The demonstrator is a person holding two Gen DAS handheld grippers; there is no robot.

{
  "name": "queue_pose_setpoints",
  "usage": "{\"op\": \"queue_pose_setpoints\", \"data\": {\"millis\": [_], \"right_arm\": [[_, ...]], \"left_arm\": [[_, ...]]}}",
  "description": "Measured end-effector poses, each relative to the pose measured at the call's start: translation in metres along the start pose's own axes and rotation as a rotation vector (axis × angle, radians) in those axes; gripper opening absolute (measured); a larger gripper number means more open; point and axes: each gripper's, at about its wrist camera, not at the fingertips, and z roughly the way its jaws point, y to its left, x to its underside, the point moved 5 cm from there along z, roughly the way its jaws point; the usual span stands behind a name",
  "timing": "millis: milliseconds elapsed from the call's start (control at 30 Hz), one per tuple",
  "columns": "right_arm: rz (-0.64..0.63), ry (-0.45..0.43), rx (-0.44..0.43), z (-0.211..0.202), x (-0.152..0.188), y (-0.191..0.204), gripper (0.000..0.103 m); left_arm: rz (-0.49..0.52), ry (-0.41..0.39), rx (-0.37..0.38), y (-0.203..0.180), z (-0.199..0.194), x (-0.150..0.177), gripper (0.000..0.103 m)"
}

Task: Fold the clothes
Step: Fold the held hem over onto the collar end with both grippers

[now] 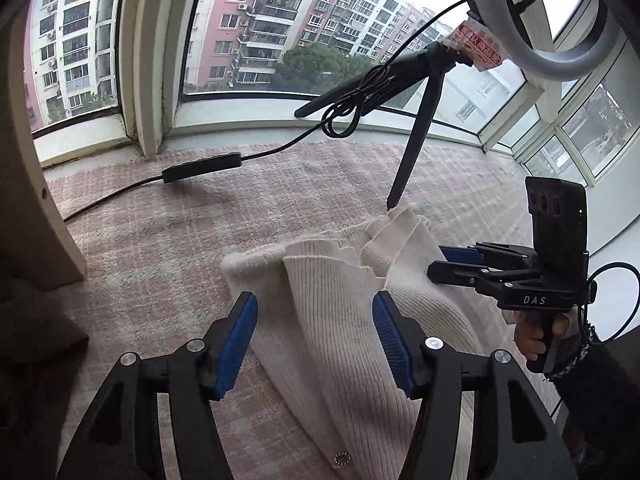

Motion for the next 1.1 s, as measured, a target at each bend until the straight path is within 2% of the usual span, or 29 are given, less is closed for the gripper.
{"op": "queue_pose_setpoints", "data": {"millis": [33, 67, 100, 133, 167, 200, 333, 400, 467, 500, 533, 567, 600, 633, 667, 700, 733, 767, 800, 900, 1000, 1067, 1100], "right_arm": [[0.015, -0.002, -0.013, 0.003, -0.003, -0.002, 0.041], [0.030, -0.003, -0.025, 0.006, -0.005, -0.005, 0.041], [0.047, -0.009, -0.039, 0.008, -0.008, -0.007, 0.041], [0.073, -0.026, -0.057, 0.008, -0.009, -0.009, 0.037], [0.103, -0.044, -0.080, 0.006, -0.009, -0.010, 0.029], [0.133, -0.063, -0.104, 0.003, -0.009, -0.011, 0.014], [0.261, -0.166, -0.182, -0.030, -0.006, -0.023, 0.014], [0.292, -0.204, -0.175, -0.041, -0.007, -0.036, 0.013], [0.256, -0.137, -0.105, -0.024, -0.007, -0.043, 0.013], [0.239, -0.108, -0.073, -0.017, -0.008, -0.046, 0.014], [0.222, -0.090, -0.045, -0.015, -0.008, -0.045, 0.015], [0.205, -0.072, -0.017, -0.012, -0.009, -0.044, 0.018], [0.188, -0.054, 0.011, -0.009, -0.010, -0.043, 0.019], [0.173, -0.044, 0.037, -0.009, -0.010, -0.042, 0.029], [0.159, -0.057, 0.058, -0.016, -0.011, -0.041, 0.035], [0.137, -0.078, 0.075, -0.025, -0.012, -0.040, 0.049], [0.112, -0.096, 0.086, -0.032, -0.011, -0.040, 0.061], [0.090, -0.107, 0.092, -0.037, -0.012, -0.041, 0.064], [0.071, -0.114, 0.099, -0.039, -0.012, -0.042, 0.065], [0.080, -0.055, 0.114, -0.018, -0.017, -0.051, 0.065], [0.109, -0.018, 0.060, 0.000, -0.017, -0.057, 0.065], [0.102, -0.024, 0.031, 0.007, -0.019, -0.055, 0.065], [0.094, -0.028, 0.021, 0.009, -0.020, -0.054, 0.066]], "left_arm": [[0.003, 0.009, 0.010, -0.002, 0.006, 0.000, 0.040], [-0.004, 0.012, 0.016, -0.003, 0.010, 0.000, 0.021], [-0.017, 0.012, 0.020, -0.002, 0.013, 0.001, 0.014], [-0.030, 0.006, 0.030, -0.002, 0.014, 0.001, 0.014], [-0.032, -0.006, 0.037, -0.003, 0.011, 0.001, 0.013], [-0.027, -0.021, 0.028, -0.005, 0.005, 0.002, 0.013], [-0.090, -0.118, 0.009, 0.009, -0.033, 0.005, 0.013], [-0.111, -0.105, -0.007, 0.023, -0.024, 0.006, 0.013], [-0.124, -0.044, -0.038, 0.033, -0.002, 0.009, 0.013], [-0.131, -0.009, -0.054, 0.037, 0.011, 0.010, 0.015], [-0.128, -0.008, -0.073, 0.038, 0.011, 0.010, 0.016], [-0.122, -0.021, -0.092, 0.036, 0.006, 0.009, 0.022], [-0.115, -0.034, -0.111, 0.035, 0.001, 0.008, 0.033], [-0.109, -0.048, -0.130, 0.033, -0.004, 0.007, 0.039], [-0.102, -0.070, -0.153, 0.033, -0.011, 0.005, 0.051], [-0.095, -0.097, -0.176, 0.033, -0.020, 0.004, 0.061], [-0.091, -0.111, -0.191, 0.035, -0.023, 0.002, 0.067], [-0.087, -0.119, -0.202, 0.038, -0.024, -0.001, 0.074], [-0.083, -0.128, -0.214, 0.041, -0.025, -0.004, 0.075], [-0.135, -0.042, -0.152, 0.050, -0.002, -0.009, 0.075], [-0.141, 0.018, -0.108, 0.049, 0.023, -0.010, 0.075], [-0.133, 0.011, -0.096, 0.048, 0.030, -0.012, 0.075], [-0.129, 0.004, -0.089, 0.047, 0.032, -0.014, 0.069]]}}
